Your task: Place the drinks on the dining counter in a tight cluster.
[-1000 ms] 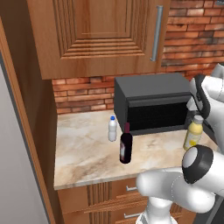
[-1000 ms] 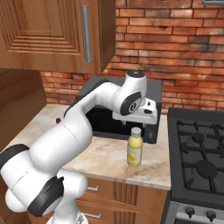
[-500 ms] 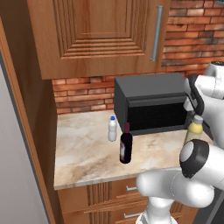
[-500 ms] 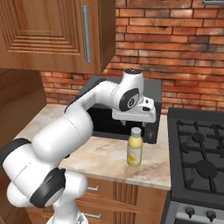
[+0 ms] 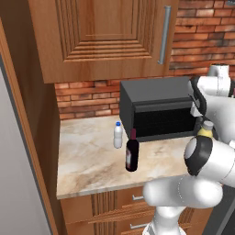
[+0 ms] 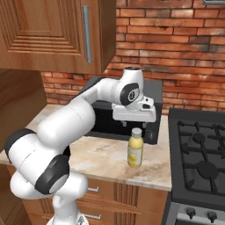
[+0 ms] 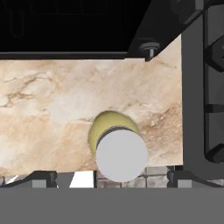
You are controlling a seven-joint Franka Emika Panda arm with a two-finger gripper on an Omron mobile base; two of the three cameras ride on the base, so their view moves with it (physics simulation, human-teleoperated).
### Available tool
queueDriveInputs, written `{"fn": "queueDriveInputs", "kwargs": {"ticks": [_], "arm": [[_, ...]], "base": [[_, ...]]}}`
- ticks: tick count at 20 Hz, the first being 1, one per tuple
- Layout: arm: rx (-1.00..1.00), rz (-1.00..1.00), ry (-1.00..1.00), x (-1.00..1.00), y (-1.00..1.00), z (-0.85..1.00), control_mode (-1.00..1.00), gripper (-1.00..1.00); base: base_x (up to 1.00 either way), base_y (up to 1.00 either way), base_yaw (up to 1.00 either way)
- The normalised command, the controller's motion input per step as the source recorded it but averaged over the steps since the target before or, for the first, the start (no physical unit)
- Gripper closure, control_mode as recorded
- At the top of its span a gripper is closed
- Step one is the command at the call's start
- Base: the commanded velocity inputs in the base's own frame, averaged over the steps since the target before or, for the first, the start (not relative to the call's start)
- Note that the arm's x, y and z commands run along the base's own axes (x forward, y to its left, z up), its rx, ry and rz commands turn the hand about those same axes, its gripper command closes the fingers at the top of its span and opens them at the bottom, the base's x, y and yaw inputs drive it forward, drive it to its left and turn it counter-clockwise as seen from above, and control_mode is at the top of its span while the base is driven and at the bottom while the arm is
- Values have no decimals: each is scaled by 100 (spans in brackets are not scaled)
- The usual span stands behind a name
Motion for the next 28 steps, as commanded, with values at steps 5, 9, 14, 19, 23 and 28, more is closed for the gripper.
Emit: {"fn": "queueDriveInputs", "kwargs": {"ticks": [5, 9, 14, 19, 23, 28], "arm": [[0, 0, 0, 0, -4, -17, -100, -100], [2, 0, 0, 0, -24, -10, -100, -100], [2, 0, 0, 0, -25, -1, -100, -100], [0, -1, 0, 0, -3, 0, -100, -100], [1, -4, -2, 0, 0, 0, -100, -100], [5, -1, -3, 0, 0, 0, -100, -100]], "base": [[0, 0, 0], [0, 0, 0], [0, 0, 0], [0, 0, 0], [0, 0, 0], [0, 0, 0]]}}
